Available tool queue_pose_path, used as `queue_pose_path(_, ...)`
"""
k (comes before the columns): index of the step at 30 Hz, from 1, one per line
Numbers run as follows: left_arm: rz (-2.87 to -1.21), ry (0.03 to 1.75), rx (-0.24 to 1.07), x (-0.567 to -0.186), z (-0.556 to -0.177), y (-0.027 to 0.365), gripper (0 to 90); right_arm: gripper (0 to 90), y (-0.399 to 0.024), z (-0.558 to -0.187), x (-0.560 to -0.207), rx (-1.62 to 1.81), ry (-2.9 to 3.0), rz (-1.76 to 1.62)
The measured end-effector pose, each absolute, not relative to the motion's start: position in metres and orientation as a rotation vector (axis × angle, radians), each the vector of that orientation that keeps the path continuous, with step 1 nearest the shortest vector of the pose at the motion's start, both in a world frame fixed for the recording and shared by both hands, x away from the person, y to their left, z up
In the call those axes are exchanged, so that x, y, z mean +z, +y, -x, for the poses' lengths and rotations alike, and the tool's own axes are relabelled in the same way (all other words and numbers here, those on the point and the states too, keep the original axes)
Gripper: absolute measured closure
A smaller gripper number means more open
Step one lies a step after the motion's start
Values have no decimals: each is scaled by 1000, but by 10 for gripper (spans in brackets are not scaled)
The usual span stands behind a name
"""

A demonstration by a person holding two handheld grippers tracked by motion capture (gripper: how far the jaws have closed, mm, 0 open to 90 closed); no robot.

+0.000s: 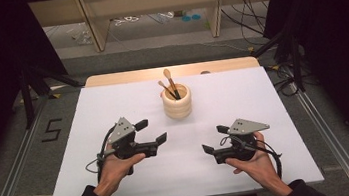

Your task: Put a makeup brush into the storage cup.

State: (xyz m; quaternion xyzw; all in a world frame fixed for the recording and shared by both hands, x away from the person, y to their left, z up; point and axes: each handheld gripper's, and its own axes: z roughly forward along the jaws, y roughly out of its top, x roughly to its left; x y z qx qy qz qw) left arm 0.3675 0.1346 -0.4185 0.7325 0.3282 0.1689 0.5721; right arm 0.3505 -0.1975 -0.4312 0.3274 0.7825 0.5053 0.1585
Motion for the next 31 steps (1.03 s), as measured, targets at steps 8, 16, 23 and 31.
queue_pose_path(8,-1728,793,366,-434,-352,139,167,168,-202,-353,-431,1445,2227,-966)
queue_pose_path(16,-1733,785,331,-436,-338,130,169,168,-203,-352,-433,1465,2219,-983)
queue_pose_path(23,-1750,808,372,-438,-346,141,167,168,-201,-352,-435,1485,2228,-974)
queue_pose_path(31,-1756,806,373,-438,-346,140,168,168,-202,-352,-435,1466,2236,-983)
